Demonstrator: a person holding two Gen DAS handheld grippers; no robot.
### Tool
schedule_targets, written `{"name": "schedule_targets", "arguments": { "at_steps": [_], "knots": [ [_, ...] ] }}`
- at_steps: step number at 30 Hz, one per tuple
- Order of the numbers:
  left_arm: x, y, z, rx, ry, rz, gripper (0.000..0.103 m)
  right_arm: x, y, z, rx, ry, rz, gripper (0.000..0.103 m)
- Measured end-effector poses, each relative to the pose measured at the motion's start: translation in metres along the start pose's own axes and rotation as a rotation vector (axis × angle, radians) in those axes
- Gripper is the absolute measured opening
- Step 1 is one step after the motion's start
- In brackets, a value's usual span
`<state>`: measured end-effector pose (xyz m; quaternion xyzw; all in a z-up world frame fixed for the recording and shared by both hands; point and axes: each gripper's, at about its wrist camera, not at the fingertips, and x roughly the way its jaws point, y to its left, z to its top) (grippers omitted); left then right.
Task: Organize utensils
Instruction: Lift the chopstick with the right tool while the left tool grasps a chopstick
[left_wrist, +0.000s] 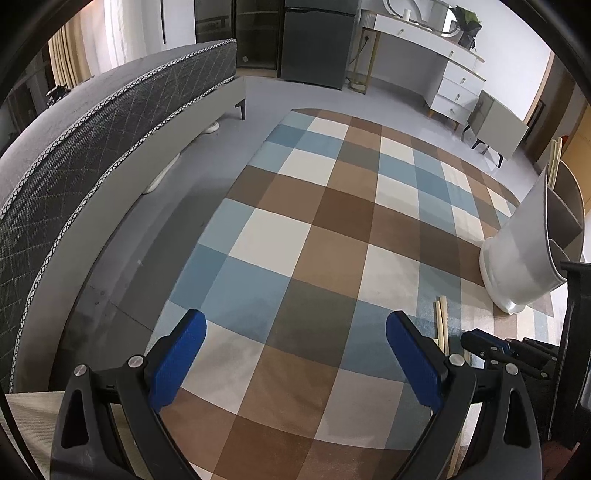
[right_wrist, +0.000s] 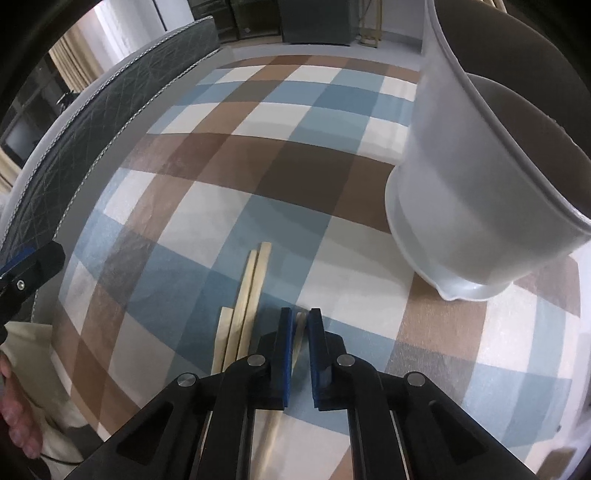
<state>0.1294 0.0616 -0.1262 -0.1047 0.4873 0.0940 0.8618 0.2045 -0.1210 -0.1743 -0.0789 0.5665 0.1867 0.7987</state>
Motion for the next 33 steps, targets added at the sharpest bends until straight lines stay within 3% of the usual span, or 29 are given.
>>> {"name": "schedule_targets", "arguments": {
  "at_steps": [13,18,26,30,33],
  "knots": [
    [0.004,0.000,0.001,0.001,0.028,-0.009,0.095,0.002,0.019,-0.008,-0.094,0.009,-0.051,0.011],
    [0.015,-0.004,-0.001,0.000,0.095,-0.041,0.095,0.002,0.009,-0.004,-0.043,-0.007,-0.013,0.004],
    [0.034,-0.037,-0.015,0.063,0.217,-0.123,0.095,-0.045,-0.026,-0.002,0.094,-0.207,0.097,0.004],
    [0.036,-0.050,-0.020,0.078,0.237,-0.162,0.095,-0.068,-0.046,-0.009,0.170,-0.294,0.156,0.004],
    [0.037,-0.062,-0.023,0.108,0.243,-0.180,0.089,-0.082,-0.057,-0.013,0.207,-0.355,0.175,0.004]
  ]
}}
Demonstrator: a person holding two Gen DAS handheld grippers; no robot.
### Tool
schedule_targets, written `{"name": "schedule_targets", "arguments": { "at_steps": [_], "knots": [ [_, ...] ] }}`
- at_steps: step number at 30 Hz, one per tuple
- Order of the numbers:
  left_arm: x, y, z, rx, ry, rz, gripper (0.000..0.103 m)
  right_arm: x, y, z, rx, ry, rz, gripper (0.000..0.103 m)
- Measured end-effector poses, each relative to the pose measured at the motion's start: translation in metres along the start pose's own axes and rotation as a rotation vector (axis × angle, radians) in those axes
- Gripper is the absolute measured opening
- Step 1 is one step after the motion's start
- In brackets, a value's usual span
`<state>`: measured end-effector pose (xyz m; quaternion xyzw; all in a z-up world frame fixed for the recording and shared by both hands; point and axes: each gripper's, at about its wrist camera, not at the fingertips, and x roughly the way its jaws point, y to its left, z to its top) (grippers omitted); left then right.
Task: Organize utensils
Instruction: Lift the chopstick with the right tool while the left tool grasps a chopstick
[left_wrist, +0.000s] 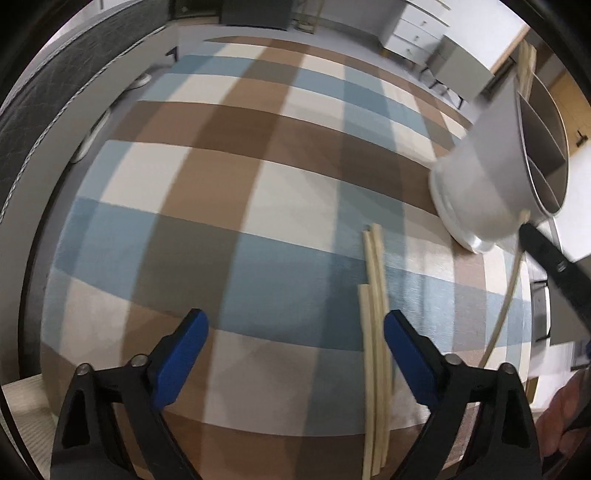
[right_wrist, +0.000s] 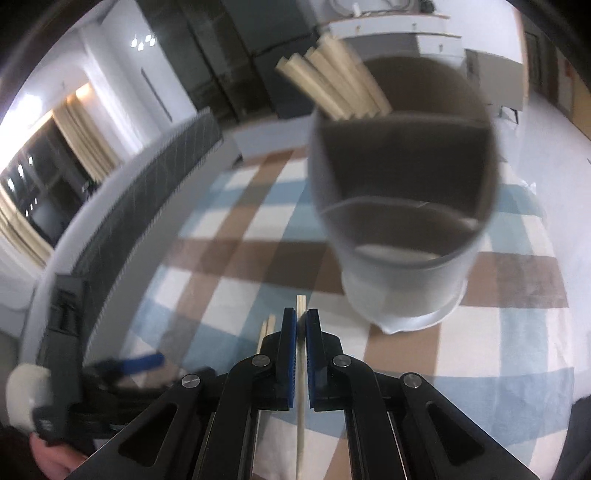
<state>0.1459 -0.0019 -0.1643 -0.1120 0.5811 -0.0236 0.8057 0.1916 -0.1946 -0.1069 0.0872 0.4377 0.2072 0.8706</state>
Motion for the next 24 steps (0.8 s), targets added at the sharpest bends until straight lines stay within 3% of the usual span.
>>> {"name": "schedule_targets", "arguments": {
  "at_steps": [5,8,17,20,24],
  "knots": [
    [0.010,-0.015,-0.005,0.054,0.030,0.044,0.077,-0.017,-0.010,0.004,0.044,-0.082,0.012,0.004],
    [0.011,-0.022,-0.008,0.100,0.023,0.107,0.073,-0.022,-0.011,0.007,0.054,-0.110,0.018,0.004],
    [0.010,-0.027,-0.005,0.110,0.047,0.116,0.062,-0.042,-0.013,0.011,0.049,-0.149,0.026,0.004],
    [0.014,-0.034,-0.005,0.140,0.059,0.159,0.054,-0.050,-0.014,0.010,0.044,-0.162,0.025,0.004],
    [0.014,-0.039,-0.002,0.136,0.077,0.158,0.043,-0.057,-0.017,0.010,0.051,-0.177,0.030,0.004]
  ]
}}
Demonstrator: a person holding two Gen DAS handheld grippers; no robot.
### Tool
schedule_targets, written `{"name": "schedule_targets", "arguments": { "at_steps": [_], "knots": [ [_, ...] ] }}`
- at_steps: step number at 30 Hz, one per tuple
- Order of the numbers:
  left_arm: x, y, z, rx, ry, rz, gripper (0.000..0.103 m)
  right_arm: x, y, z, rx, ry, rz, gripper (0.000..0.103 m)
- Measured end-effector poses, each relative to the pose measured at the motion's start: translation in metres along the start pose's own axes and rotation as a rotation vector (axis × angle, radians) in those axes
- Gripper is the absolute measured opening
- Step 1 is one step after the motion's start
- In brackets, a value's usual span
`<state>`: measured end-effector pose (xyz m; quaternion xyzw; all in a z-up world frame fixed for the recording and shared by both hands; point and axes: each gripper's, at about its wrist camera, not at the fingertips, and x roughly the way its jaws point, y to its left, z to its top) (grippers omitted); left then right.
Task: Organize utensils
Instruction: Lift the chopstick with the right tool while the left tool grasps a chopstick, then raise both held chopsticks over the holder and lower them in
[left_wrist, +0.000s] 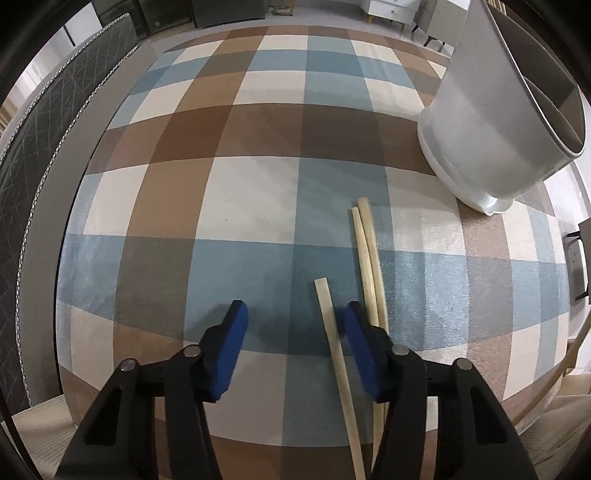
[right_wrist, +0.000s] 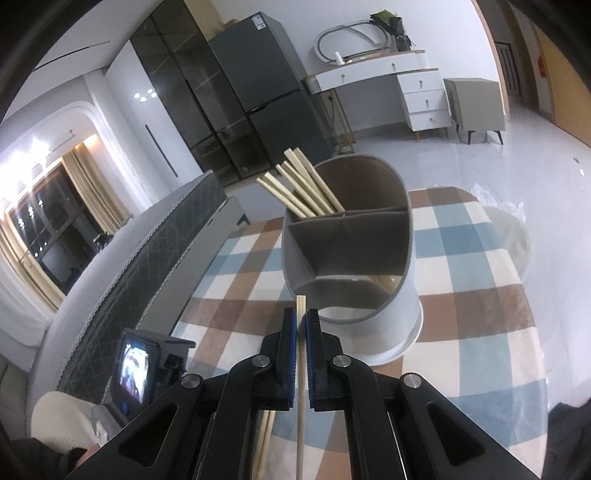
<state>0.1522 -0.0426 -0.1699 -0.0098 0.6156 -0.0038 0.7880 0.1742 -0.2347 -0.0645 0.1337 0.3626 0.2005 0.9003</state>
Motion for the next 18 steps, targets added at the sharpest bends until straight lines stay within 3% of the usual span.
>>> {"name": "schedule_targets", "arguments": {
  "at_steps": [2,4,6,14,18],
  "knots": [
    [-0.001,0.000,0.002,-0.009,0.009,0.001,0.030,-0.003,-0.002,0.001,0.003,-0.007,0.002,0.004],
    [-0.001,-0.002,0.004,-0.013,0.017,-0.006,0.010,-0.007,-0.003,0.002,0.005,-0.015,0.005,0.004],
    [-0.002,-0.003,0.003,-0.016,0.016,-0.014,0.003,-0.010,-0.003,0.004,0.004,-0.025,0.007,0.004],
    [-0.017,-0.004,-0.003,-0.065,-0.057,-0.080,0.002,-0.023,0.001,0.000,-0.037,-0.063,-0.010,0.004],
    [-0.053,0.002,-0.009,-0.079,-0.184,-0.126,0.002,-0.029,-0.001,-0.004,-0.031,-0.070,-0.015,0.004]
  ]
}}
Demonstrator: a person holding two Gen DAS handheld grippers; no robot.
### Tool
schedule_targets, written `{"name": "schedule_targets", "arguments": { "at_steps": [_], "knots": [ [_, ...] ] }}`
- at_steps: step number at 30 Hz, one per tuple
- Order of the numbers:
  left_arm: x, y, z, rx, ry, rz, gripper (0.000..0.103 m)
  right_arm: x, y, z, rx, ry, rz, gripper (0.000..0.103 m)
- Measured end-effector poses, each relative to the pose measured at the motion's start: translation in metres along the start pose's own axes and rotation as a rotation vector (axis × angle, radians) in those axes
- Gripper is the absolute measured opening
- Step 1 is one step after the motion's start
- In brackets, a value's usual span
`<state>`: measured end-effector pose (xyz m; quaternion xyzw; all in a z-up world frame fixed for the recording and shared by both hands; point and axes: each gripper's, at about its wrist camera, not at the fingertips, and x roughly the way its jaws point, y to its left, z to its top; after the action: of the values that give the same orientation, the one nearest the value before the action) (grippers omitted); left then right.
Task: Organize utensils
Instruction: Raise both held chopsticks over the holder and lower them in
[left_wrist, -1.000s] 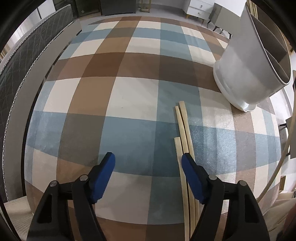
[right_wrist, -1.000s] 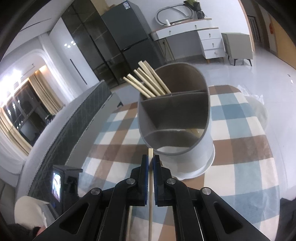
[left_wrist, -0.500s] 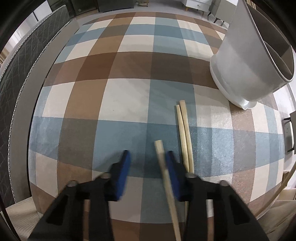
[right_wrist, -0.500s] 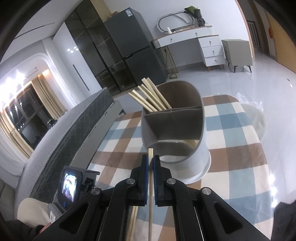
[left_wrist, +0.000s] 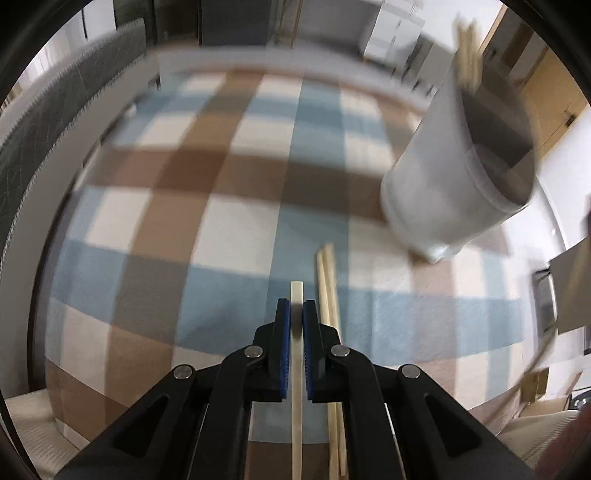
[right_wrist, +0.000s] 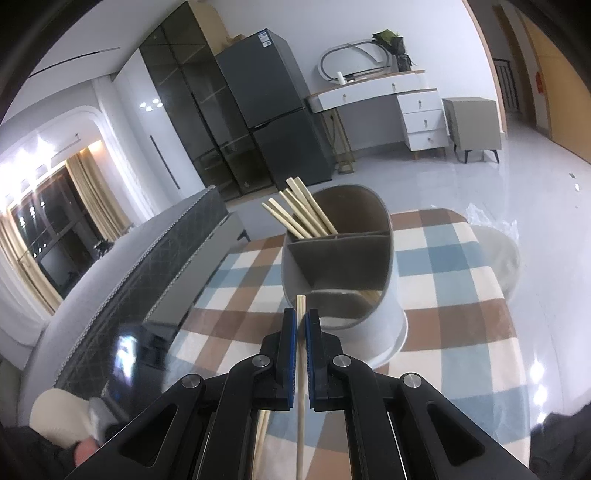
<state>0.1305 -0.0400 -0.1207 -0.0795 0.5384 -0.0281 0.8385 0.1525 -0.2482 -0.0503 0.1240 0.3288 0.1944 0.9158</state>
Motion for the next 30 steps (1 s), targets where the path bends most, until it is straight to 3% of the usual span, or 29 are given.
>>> {"name": "schedule_targets", "arguments": {
  "at_steps": [5,9,21,30],
  "knots": [
    [-0.051,-0.005,-0.001,0.029,-0.200,-0.082,0.002,-0.014,0.010,-0.006,-0.027,-0.026,-0.009,0.004],
    [-0.065,-0.005,-0.003,0.043,-0.272,-0.126,0.002,-0.028,0.018,-0.013,-0.032,-0.050,-0.010,0.004],
    [-0.088,0.002,-0.008,0.050,-0.303,-0.191,0.001,-0.057,0.040,-0.033,-0.083,-0.093,-0.049,0.004],
    [-0.113,-0.005,0.004,0.070,-0.338,-0.264,0.001,-0.074,0.050,-0.019,-0.099,-0.165,-0.058,0.004]
  ]
}}
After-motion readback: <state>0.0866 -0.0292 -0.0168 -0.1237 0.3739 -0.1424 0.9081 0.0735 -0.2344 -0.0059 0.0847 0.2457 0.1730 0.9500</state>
